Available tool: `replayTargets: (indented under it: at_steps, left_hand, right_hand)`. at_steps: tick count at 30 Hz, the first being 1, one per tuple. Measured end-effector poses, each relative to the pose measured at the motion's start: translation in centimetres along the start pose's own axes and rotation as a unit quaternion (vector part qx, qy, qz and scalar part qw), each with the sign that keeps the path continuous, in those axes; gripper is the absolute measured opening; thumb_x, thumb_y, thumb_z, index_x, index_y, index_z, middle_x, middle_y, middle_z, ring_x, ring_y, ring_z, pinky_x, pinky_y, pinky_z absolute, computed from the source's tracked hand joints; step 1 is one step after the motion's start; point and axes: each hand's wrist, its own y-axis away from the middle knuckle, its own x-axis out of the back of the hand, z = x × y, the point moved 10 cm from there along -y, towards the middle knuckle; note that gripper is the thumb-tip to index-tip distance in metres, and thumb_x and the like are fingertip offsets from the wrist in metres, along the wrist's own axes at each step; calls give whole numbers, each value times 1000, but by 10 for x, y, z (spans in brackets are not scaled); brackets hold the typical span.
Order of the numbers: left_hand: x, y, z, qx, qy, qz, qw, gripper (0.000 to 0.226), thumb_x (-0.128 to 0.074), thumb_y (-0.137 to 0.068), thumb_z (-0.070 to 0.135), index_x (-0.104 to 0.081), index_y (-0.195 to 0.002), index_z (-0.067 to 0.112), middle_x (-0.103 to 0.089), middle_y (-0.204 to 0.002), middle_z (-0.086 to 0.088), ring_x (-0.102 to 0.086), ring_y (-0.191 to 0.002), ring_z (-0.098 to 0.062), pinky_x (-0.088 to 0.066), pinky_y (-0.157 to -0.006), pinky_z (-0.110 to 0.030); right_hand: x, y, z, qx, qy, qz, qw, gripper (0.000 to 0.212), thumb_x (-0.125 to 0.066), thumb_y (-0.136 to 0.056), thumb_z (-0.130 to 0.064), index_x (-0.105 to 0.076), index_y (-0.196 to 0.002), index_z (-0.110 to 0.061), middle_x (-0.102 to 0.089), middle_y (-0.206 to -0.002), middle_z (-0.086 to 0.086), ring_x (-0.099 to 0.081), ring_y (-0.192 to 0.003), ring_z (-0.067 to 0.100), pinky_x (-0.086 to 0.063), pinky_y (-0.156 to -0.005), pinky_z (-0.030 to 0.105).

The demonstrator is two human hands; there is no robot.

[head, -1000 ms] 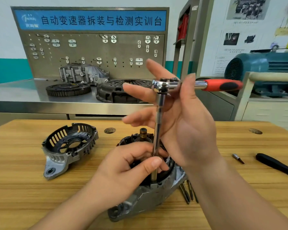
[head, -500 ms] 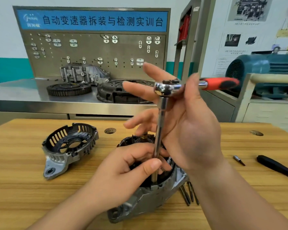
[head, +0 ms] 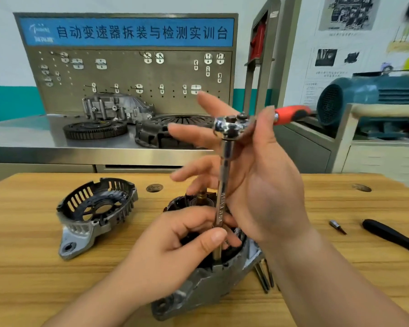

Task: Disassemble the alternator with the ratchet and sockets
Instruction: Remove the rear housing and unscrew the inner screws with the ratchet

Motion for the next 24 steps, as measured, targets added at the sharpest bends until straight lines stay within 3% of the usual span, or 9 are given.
replayTargets:
  at_steps: [3, 6, 9, 12, 14, 19, 22, 24]
  left_hand:
    - [3, 0, -1, -6, -29, 15, 999, 22, -59, -81, 36, -72, -87, 20, -74, -80, 6, -70, -79, -8, -52, -74, -19]
    - [7, -1, -2, -1, -47, 39, 998, 24, -60, -77, 43, -70, -86, 22, -74, -77, 8, -70, -76, -7, -52, -73, -18]
    - [5, -2, -1, -6, -51, 33, 998, 24, -60, -79, 42, -70, -83, 21, -73, -76, 6, -69, -76, -10, -52, -73, -20]
    - [1, -1, 1, -6, -20, 11, 1000, 21, -57, -84, 36, -71, -94, 24, -74, -81, 5, -70, -80, -10, -52, -73, -19]
    - [0, 0, 4, -15, -20, 7, 1000, 19, -57, -85, 33, -71, -95, 24, -74, -82, 5, -70, -82, -10, -53, -74, -19]
    - [4, 0, 0, -3, -31, 37, 999, 23, -61, -77, 41, -70, -90, 23, -74, -77, 5, -70, -77, -9, -53, -74, -20]
    - [5, 0, -1, -1, -40, 51, 998, 22, -62, -76, 42, -71, -88, 26, -74, -77, 4, -69, -75, -11, -53, -72, -20]
    - [4, 0, 2, -6, -43, 47, 998, 19, -61, -78, 41, -72, -88, 29, -74, -78, 6, -69, -76, -11, -53, -72, -19]
  right_hand:
    - [3, 1, -17, 73, 82, 25, 994, 42, -40, -91, -46, -54, -125, -25, -66, -120, 1, -68, -98, 23, -56, -67, 30]
    - [-3, 6, -33, 165, 151, 6, 975, 34, -47, -98, -32, -51, -130, -18, -56, -134, 4, -58, -119, 28, -53, -79, 35]
    - [-1, 2, -28, 127, 104, 10, 986, 30, -44, -98, -35, -52, -126, -27, -57, -134, 1, -65, -105, 20, -51, -77, 34]
    - [3, 0, -9, 42, 11, 17, 999, 49, -40, -86, -49, -55, -124, -21, -69, -113, 1, -71, -80, 20, -54, -79, 34]
    - [3, 1, -2, 7, -17, 19, 1000, 54, -41, -84, -52, -56, -124, -20, -73, -102, 4, -70, -73, 20, -56, -75, 33]
    - [-4, 4, -31, 117, 88, 17, 989, 25, -48, -98, -28, -55, -122, -27, -62, -121, -2, -62, -99, 21, -52, -73, 30]
    - [-7, 1, -25, 82, 24, 4, 996, 24, -48, -95, -26, -57, -118, -30, -60, -122, -4, -63, -100, 17, -51, -77, 30]
    - [-4, 0, -15, 34, -47, 4, 998, 35, -43, -92, -40, -56, -121, -26, -65, -117, -2, -67, -91, 19, -51, -77, 30]
